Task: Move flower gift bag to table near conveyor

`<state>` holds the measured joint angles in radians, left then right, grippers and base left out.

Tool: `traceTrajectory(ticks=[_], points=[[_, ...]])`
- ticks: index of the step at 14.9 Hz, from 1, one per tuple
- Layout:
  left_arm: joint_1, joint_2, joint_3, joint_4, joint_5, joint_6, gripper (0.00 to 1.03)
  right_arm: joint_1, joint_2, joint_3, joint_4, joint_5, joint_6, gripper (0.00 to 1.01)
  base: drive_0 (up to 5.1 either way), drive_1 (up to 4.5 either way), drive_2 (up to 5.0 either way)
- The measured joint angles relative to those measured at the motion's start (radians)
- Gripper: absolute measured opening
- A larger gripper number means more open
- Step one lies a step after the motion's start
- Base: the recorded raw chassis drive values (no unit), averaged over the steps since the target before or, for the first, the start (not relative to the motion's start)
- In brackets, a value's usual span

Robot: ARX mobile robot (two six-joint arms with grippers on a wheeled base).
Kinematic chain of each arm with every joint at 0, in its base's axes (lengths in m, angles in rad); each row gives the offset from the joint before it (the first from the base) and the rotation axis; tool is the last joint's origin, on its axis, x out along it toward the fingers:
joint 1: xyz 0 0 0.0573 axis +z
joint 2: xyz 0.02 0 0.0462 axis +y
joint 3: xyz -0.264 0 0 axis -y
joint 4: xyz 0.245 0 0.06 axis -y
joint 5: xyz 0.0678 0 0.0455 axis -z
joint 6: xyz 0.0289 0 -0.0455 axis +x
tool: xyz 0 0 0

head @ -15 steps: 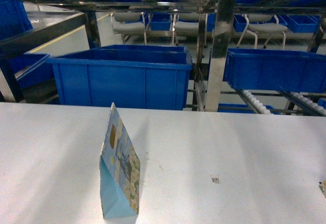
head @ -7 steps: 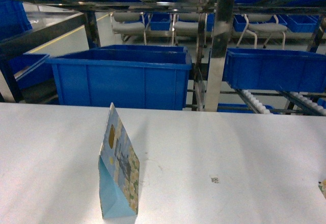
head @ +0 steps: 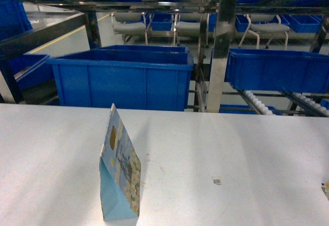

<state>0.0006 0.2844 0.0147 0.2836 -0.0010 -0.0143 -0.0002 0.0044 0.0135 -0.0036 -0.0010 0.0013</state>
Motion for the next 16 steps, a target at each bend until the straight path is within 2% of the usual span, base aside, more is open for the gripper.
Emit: traceTrajectory(ticks=[5, 6, 7, 8, 9, 11, 14, 16], points=[[0.0, -0.087, 0.0, -0.085, 0.0, 0.0, 0.02, 0.0, 0.0, 0.0, 0.0, 0.0, 0.0, 0.02, 0.0, 0.0, 0.0], [0.0, -0.124, 0.0, -0.13, 0.0, 0.0, 0.02, 0.0, 0.0, 0.0, 0.0, 0.0, 0.0, 0.02, 0.0, 0.0, 0.0], [0.0, -0.276, 0.001, -0.292, 0.0, 0.0, 0.02, 0.0, 0.0, 0.0, 0.0, -0.002, 0.0, 0.02, 0.0, 0.0, 0.0], [0.0, -0.276, 0.001, -0.287, 0.0, 0.0, 0.02, 0.0, 0.0, 0.0, 0.0, -0.002, 0.0, 0.02, 0.0, 0.0, 0.0], [0.0, -0.276, 0.001, -0.287, 0.0, 0.0, 0.02, 0.0, 0.0, 0.0, 0.0, -0.002, -0.002, 0.07, 0.0, 0.0, 0.0], [0.0, -0.276, 0.001, -0.287, 0.0, 0.0, 0.26, 0.0, 0.0, 0.0, 0.0, -0.001, -0.002, 0.33, 0.0, 0.0, 0.0], [0.0, -0.276, 0.001, -0.287, 0.0, 0.0, 0.57, 0.0, 0.0, 0.0, 0.0, -0.001, -0.002, 0.64, 0.0, 0.0, 0.0], [0.0, -0.276, 0.001, -0.287, 0.0, 0.0, 0.66, 0.0, 0.0, 0.0, 0.0, -0.002, -0.002, 0.73, 0.0, 0.0, 0.0]])
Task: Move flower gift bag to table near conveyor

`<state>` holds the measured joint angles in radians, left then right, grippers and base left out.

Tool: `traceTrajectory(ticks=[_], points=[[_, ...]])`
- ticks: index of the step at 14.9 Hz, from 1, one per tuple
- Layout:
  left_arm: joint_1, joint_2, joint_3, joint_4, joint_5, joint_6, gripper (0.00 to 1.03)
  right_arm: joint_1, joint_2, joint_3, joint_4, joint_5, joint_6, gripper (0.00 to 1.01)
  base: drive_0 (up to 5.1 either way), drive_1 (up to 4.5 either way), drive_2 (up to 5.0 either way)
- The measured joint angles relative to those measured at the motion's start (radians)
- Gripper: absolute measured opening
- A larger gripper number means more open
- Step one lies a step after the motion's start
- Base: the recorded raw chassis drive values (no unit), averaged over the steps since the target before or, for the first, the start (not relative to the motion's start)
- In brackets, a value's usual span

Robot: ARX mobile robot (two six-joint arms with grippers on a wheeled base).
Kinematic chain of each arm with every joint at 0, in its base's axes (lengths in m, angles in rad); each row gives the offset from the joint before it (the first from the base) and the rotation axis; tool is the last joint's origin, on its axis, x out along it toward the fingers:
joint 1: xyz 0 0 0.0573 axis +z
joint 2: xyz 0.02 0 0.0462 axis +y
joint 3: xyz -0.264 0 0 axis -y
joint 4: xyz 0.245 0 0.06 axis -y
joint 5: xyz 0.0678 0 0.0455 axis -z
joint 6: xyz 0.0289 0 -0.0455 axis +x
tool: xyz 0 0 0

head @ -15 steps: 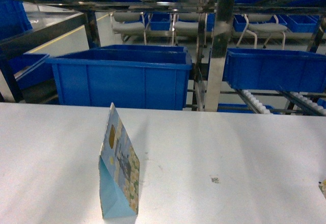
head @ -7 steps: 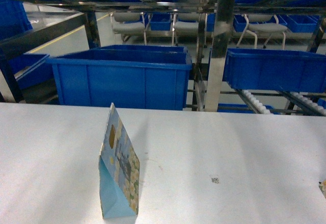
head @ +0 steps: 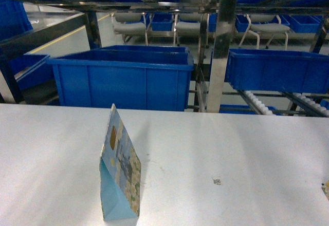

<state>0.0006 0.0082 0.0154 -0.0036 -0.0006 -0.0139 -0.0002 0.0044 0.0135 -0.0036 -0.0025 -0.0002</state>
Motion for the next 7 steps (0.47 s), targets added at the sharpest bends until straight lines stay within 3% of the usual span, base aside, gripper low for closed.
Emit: traceTrajectory(ticks=[5, 7], points=[[0.0, 0.0, 0.0, 0.0, 0.0, 0.0, 0.81, 0.0, 0.0, 0.0, 0.0, 0.0, 0.0, 0.88, 0.0, 0.0, 0.0], [0.0, 0.0, 0.0, 0.0, 0.0, 0.0, 0.93, 0.0, 0.0, 0.0, 0.0, 0.0, 0.0, 1.0, 0.0, 0.0, 0.0]])
